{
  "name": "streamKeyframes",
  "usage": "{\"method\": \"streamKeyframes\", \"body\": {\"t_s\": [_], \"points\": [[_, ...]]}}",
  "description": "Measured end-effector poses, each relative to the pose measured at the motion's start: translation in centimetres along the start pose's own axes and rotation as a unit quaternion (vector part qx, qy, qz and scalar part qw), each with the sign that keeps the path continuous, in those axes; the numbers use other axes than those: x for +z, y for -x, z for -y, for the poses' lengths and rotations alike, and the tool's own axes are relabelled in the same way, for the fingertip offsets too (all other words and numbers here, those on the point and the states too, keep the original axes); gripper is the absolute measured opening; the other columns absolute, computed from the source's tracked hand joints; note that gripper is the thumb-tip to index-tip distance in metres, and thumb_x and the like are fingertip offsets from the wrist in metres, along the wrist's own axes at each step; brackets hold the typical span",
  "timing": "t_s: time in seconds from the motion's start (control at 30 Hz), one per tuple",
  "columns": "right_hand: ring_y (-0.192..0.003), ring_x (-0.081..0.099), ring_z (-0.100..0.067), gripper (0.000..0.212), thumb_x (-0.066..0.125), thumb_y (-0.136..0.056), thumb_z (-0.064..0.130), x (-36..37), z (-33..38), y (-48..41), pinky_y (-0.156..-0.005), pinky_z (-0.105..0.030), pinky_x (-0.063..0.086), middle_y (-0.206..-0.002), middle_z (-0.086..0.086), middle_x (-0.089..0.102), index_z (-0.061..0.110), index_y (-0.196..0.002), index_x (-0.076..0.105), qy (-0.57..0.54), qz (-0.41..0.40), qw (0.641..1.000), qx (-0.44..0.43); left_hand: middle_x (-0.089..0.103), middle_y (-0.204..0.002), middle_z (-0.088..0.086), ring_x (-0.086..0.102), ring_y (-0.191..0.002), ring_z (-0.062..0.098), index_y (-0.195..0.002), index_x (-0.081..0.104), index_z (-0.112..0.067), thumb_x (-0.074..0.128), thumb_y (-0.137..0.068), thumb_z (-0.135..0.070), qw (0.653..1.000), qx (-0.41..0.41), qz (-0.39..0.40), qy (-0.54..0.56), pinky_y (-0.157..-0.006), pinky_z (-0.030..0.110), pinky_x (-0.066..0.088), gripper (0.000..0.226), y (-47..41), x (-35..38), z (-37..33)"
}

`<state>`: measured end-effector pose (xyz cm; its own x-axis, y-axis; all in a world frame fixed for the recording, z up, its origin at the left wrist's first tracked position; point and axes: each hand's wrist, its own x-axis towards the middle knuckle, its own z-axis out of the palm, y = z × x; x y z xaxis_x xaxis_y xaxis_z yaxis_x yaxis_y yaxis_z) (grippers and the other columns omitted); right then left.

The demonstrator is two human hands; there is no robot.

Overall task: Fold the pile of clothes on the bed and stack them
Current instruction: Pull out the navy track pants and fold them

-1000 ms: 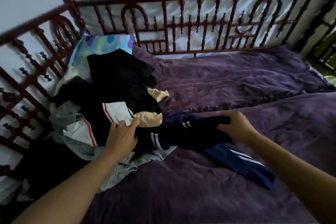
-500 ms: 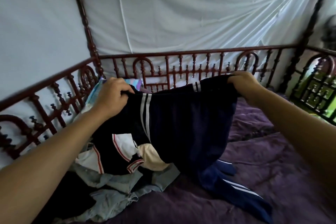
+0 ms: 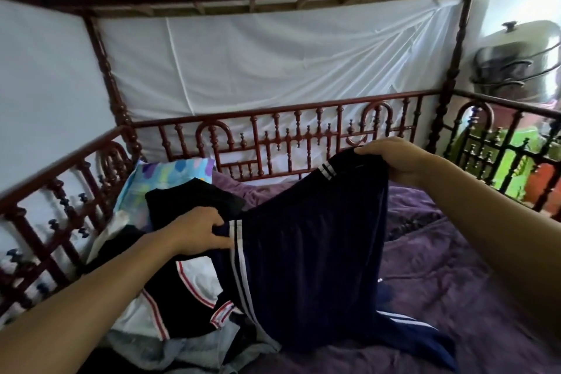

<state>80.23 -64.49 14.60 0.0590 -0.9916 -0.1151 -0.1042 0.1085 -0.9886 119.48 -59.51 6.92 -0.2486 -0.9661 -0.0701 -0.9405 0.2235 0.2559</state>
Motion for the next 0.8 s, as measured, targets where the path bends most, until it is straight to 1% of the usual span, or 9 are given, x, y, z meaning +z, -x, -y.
{"method": "streamKeyframes", "body": {"t_s": [0.1, 0.17, 0.23, 0.3, 0.37, 0.53, 0.63, 0.73, 0.8], "points": [[-0.075, 0.071, -0.022, 0.016, 0.062, -0.084, -0.002, 1.4, 0.8, 0.8, -0.067, -0.03, 0.058, -0.085, -0.012, 0.073, 0.007, -0.081, 0.075, 0.025, 0.033, 0.999, -0.018, 0.061, -0.066, 0.0, 0.059, -0.064, 0.017, -0.063, 0.06, -0.014, 0.071, -0.083, -0.04, 0.998, 0.034, -0.012, 0.058, -0.061, 0.035, 0.044, 0.035, -1.2, 1.0, 0.9], [-0.082, 0.07, -0.02, 0.027, 0.056, -0.081, -0.005, 1.9, 1.1, 1.6, -0.075, -0.029, 0.057, -0.092, -0.008, 0.074, 0.01, -0.095, 0.075, 0.105, 0.073, 0.992, -0.007, 0.067, -0.074, -0.006, 0.064, -0.075, 0.011, -0.072, 0.068, -0.022, 0.07, -0.086, -0.025, 0.988, 0.069, -0.07, 0.117, -0.069, 0.031, 0.048, 0.014, -1.8, 1.3, 0.9], [-0.073, 0.069, -0.013, 0.028, 0.057, -0.079, -0.004, 2.2, 0.4, 2.4, -0.069, -0.026, 0.055, -0.087, -0.007, 0.074, 0.006, -0.099, 0.074, 0.218, 0.077, 0.973, 0.015, 0.07, -0.087, -0.012, 0.064, -0.085, 0.004, -0.09, 0.075, -0.023, 0.067, -0.086, -0.011, 0.976, 0.1, -0.112, 0.16, -0.078, 0.024, 0.047, 0.016, -2.4, 1.0, 0.4], [-0.063, 0.063, -0.008, 0.015, 0.07, -0.079, 0.009, 2.1, -1.0, 3.0, -0.067, -0.026, 0.05, -0.075, -0.002, 0.071, 0.005, -0.092, 0.077, 0.393, 0.043, 0.918, 0.019, 0.071, -0.09, -0.012, 0.064, -0.086, 0.002, -0.091, 0.076, -0.024, 0.064, -0.086, -0.004, 0.971, 0.127, -0.111, 0.17, -0.08, 0.022, 0.048, 0.024, -2.9, 0.1, -0.4], [-0.066, 0.058, -0.013, 0.021, 0.08, -0.074, 0.023, 1.5, -2.9, 3.3, -0.07, -0.03, 0.049, -0.073, -0.003, 0.067, 0.006, -0.087, 0.078, 0.496, 0.017, 0.868, 0.036, 0.069, -0.087, -0.011, 0.063, -0.082, 0.002, -0.075, 0.072, -0.031, 0.062, -0.083, 0.001, 0.971, 0.156, -0.084, 0.164, -0.074, 0.022, 0.046, 0.035, -2.9, -0.8, -1.3], [-0.09, 0.064, -0.033, 0.024, 0.062, -0.083, 0.026, -0.7, -5.6, 3.6, -0.065, -0.028, 0.038, -0.097, -0.018, 0.067, 0.004, -0.092, 0.068, 0.604, -0.204, 0.771, -0.004, 0.051, -0.106, -0.007, 0.053, -0.095, 0.007, -0.06, 0.058, -0.021, 0.051, -0.082, 0.005, 0.972, 0.164, 0.058, 0.161, -0.076, 0.017, 0.04, 0.035, -1.4, -0.7, -3.7], [-0.084, 0.061, -0.036, 0.02, 0.059, -0.086, 0.026, -2.1, -5.2, 3.8, -0.064, -0.031, 0.036, -0.09, -0.02, 0.065, 0.008, -0.078, 0.061, 0.525, -0.3, 0.796, -0.03, 0.049, -0.091, -0.003, 0.049, -0.076, 0.014, -0.065, 0.051, -0.012, 0.059, -0.089, -0.022, 0.961, 0.142, 0.107, 0.211, -0.071, 0.028, 0.039, 0.027, -0.5, 0.6, -3.3], [-0.07, 0.058, -0.032, 0.026, 0.059, -0.086, 0.026, -2.2, -4.5, 3.9, -0.056, -0.032, 0.039, -0.069, -0.008, 0.058, 0.015, -0.064, 0.052, 0.429, -0.322, 0.842, -0.056, 0.049, -0.085, -0.01, 0.051, -0.072, 0.01, -0.062, 0.05, -0.02, 0.069, -0.066, -0.069, 0.986, 0.143, 0.078, 0.049, -0.065, 0.027, 0.042, 0.052, -0.1, 1.3, -3.0], [-0.069, 0.057, -0.026, 0.015, 0.057, -0.086, 0.023, -1.8, -4.1, 3.7, -0.059, -0.032, 0.046, -0.071, -0.003, 0.058, 0.016, -0.073, 0.059, 0.365, -0.327, 0.868, -0.078, 0.05, -0.081, -0.009, 0.051, -0.069, 0.01, -0.061, 0.049, -0.018, 0.07, -0.069, -0.062, 0.987, 0.153, 0.023, -0.05, -0.06, 0.03, 0.04, 0.049, -0.5, 1.6, -3.3]]}}
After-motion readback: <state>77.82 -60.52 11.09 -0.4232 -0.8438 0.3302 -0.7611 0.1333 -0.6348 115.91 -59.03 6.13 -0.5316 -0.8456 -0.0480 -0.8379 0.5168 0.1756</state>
